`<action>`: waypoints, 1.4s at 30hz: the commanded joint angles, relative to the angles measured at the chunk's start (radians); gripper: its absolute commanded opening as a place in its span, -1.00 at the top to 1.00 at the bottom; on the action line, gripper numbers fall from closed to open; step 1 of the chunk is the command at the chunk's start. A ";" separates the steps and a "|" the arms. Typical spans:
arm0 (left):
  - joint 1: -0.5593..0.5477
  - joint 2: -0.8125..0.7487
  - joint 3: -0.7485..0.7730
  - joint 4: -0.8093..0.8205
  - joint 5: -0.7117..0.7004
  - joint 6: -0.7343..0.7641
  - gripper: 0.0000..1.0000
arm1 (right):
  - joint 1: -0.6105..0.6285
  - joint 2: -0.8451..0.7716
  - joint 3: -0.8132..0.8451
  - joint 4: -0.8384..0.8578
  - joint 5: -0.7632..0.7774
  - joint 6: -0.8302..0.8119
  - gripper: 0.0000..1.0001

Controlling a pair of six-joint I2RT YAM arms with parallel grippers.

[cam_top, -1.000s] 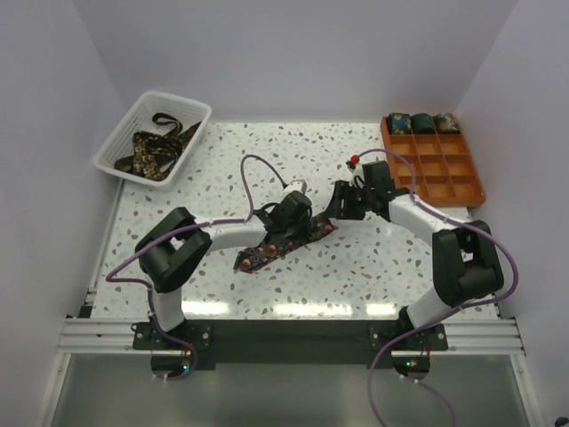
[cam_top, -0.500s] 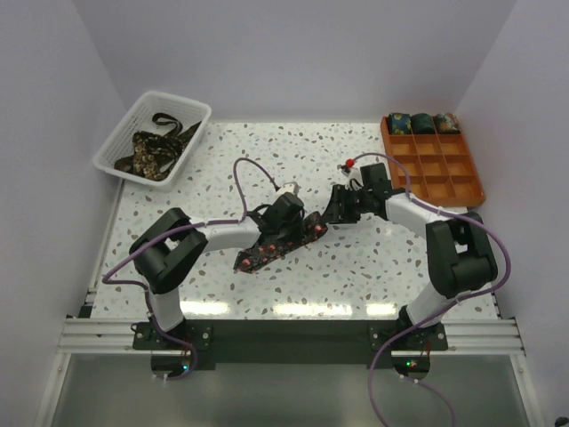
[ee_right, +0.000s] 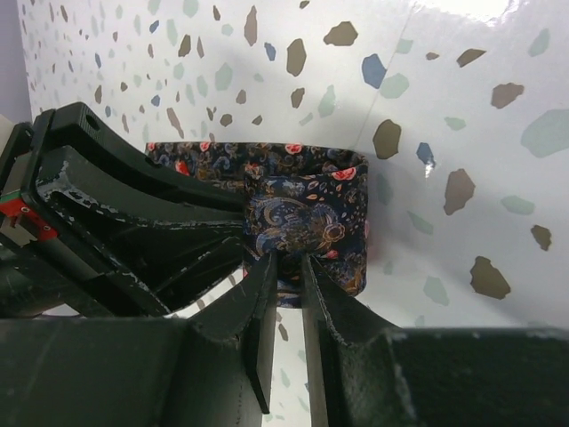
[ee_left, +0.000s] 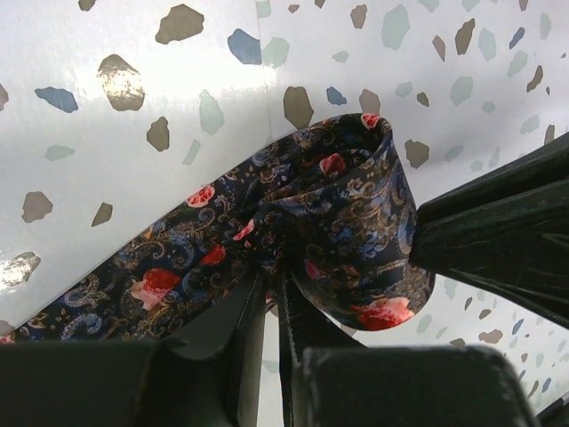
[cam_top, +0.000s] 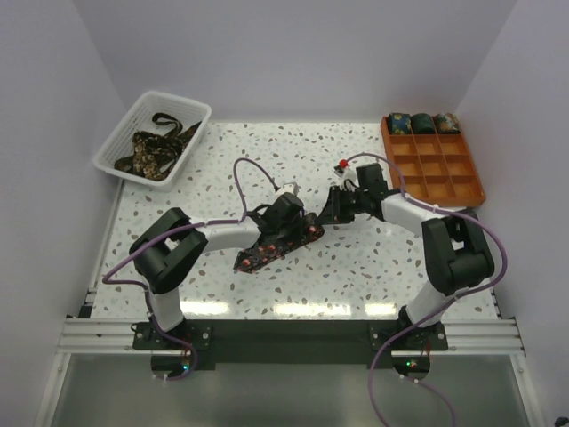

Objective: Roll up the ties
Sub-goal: Roll the tie

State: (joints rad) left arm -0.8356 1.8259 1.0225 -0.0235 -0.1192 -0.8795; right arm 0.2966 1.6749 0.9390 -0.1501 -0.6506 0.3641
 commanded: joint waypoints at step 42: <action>0.007 -0.177 -0.090 0.056 -0.016 -0.049 0.13 | 0.107 0.028 0.043 0.006 0.062 -0.002 0.63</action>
State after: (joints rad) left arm -0.8314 1.6234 0.8986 0.0086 -0.1272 -0.9241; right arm 0.3946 1.6978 0.9482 -0.1612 -0.6155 0.3534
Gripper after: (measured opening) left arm 0.447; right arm 0.182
